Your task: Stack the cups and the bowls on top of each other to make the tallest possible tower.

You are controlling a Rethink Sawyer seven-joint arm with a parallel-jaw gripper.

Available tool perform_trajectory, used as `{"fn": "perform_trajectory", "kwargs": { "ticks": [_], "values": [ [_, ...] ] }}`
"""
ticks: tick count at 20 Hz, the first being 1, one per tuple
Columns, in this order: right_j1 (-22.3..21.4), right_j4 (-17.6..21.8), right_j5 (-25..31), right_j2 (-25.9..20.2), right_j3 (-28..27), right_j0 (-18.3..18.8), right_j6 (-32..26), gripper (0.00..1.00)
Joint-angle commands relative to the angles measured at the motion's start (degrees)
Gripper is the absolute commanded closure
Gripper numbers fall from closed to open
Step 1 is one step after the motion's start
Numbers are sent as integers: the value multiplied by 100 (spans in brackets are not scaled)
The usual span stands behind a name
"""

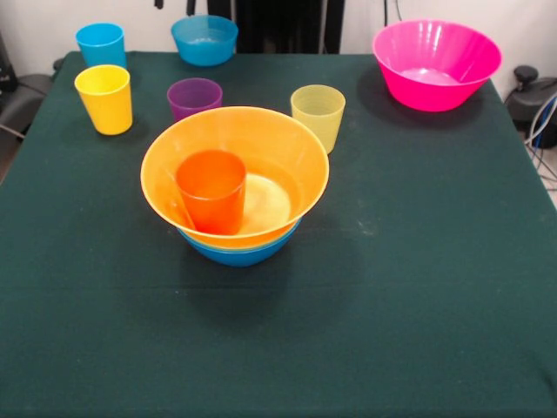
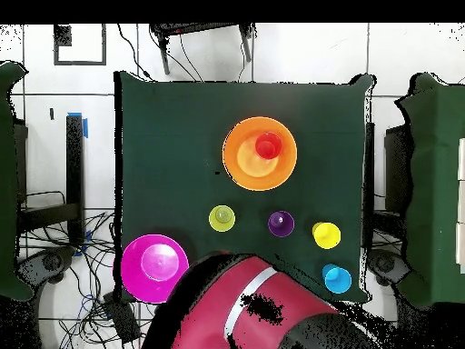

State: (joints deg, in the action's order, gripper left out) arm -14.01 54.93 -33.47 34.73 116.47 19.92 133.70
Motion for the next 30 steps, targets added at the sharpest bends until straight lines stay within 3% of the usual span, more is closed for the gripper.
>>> {"fn": "perform_trajectory", "kwargs": {
  "ticks": [1,4,20,30],
  "values": [
    [813,-855,-737,-341,-280,-222,-538,0],
    [1027,-1098,-958,-271,-252,-337,-598,0],
    [1897,-1446,-1605,-166,-586,-264,-558,0],
    [1945,-1266,-1606,-96,-719,-236,-400,0]
  ]
}}
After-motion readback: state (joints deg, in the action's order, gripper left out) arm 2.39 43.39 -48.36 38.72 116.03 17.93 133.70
